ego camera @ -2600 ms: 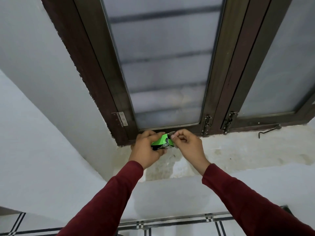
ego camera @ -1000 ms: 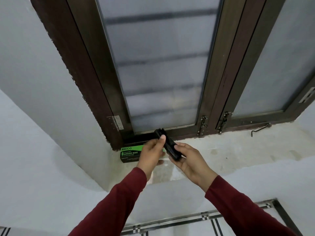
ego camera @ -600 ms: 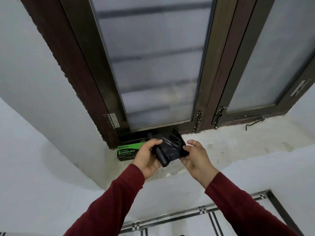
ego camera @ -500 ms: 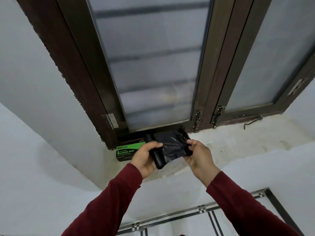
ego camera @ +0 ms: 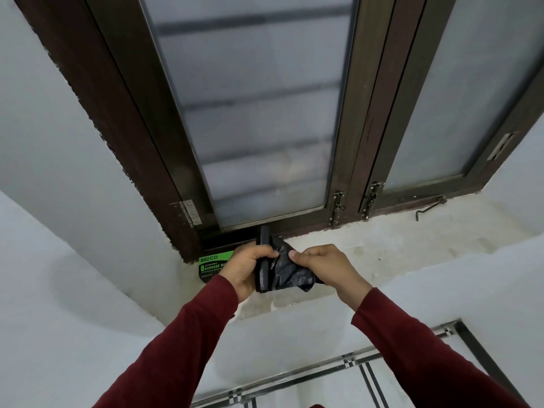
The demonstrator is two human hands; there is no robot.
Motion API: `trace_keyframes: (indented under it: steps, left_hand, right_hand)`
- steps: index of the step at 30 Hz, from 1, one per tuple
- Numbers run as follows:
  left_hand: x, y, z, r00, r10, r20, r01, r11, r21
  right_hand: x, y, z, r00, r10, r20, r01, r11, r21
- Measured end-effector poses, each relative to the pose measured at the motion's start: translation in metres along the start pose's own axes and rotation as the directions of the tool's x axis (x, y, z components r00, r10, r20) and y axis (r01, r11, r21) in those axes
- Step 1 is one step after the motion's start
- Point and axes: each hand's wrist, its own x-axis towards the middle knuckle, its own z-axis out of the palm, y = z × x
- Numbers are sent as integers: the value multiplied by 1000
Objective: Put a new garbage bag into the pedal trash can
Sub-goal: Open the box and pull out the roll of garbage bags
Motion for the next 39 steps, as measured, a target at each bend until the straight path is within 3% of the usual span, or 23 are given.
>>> trace_keyframes:
  steps: [5, 8, 11, 15, 21, 24, 26, 29, 31, 36, 39]
  left_hand:
    - [-5, -2, -8, 997, -76, 22, 78, 991, -111]
    - [-10, -2, -11, 993, -90, 74, 103, 974, -199]
    - [-11, -3, -14, 995, -67, 67, 78, 983, -169]
    - [-9, -4, -16, 998, -30, 53, 35, 996, -82]
    - [-8, -6, -21, 998, 56, -9, -55, 998, 24]
    - [-8, -9, -17, 997, 68, -36, -66, 996, 52]
    - [-9, -9, -12, 996, 91, -25, -89, 994, 65]
    - [-9, -8, -7, 994, 104, -28, -102, 993, 59]
    - [-9, -8, -6, 996, 73, -41, -72, 997, 26]
    - [-11, -10, -6, 1000, 5, -4, -5, 1000, -28]
    - [-11, -11, -7, 999, 27, 21, -27, 1000, 10]
  right_hand:
    - [2, 4, -11, 993, -76, -95, 78, 997, 15]
    - [4, 4, -13, 991, -7, -136, 42, 966, 253]
    - [2, 3, -14, 990, 70, -123, -6, 889, 458]
    - [1, 2, -21, 981, 109, -159, -20, 878, 478]
    - [3, 0, -30, 981, 33, -193, 4, 982, 190]
    - [-1, -11, -28, 987, 62, -149, -41, 990, 135]
    - [-6, -17, -25, 995, -18, -99, 19, 1000, 12]
    - [-5, -18, -22, 989, -132, -67, 109, 955, -276]
    - [-2, -17, -21, 984, -163, -66, 129, 925, -359]
    - [-3, -15, -26, 998, -67, -1, 67, 998, 4]
    - [1, -12, -27, 999, -40, -28, 43, 994, 104]
